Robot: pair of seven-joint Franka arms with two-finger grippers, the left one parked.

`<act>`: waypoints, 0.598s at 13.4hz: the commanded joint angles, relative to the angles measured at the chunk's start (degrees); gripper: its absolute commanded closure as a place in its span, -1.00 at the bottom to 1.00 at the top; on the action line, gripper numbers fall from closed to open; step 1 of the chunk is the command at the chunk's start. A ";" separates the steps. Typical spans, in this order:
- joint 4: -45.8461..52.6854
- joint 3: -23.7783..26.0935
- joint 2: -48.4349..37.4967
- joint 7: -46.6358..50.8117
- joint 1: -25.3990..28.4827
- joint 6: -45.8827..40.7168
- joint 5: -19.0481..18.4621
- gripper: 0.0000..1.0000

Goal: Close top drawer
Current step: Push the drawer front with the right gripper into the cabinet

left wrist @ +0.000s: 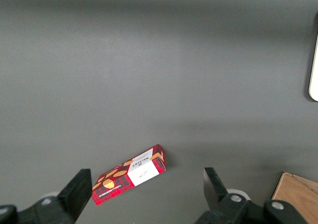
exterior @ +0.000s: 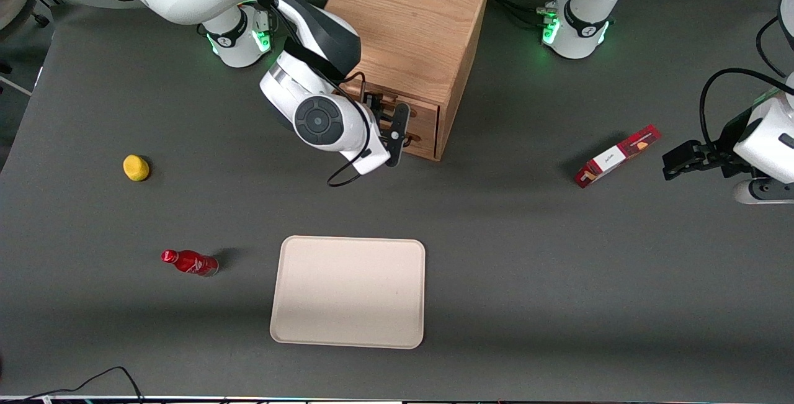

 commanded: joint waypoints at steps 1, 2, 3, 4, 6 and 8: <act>-0.32 1.87 -2.51 0.44 -2.04 -4.86 3.58 -1.00; -0.23 1.86 -2.51 0.44 -2.47 -4.95 3.77 -1.00; -0.15 1.86 -2.51 0.44 -2.65 -5.13 3.86 -1.00; 0.20 1.86 -2.51 0.44 -2.65 -5.30 3.95 -1.00; 1.08 2.04 -2.51 0.70 -2.65 -6.18 4.03 -1.00; 2.66 2.30 -3.12 1.14 -2.65 -7.49 7.18 -1.00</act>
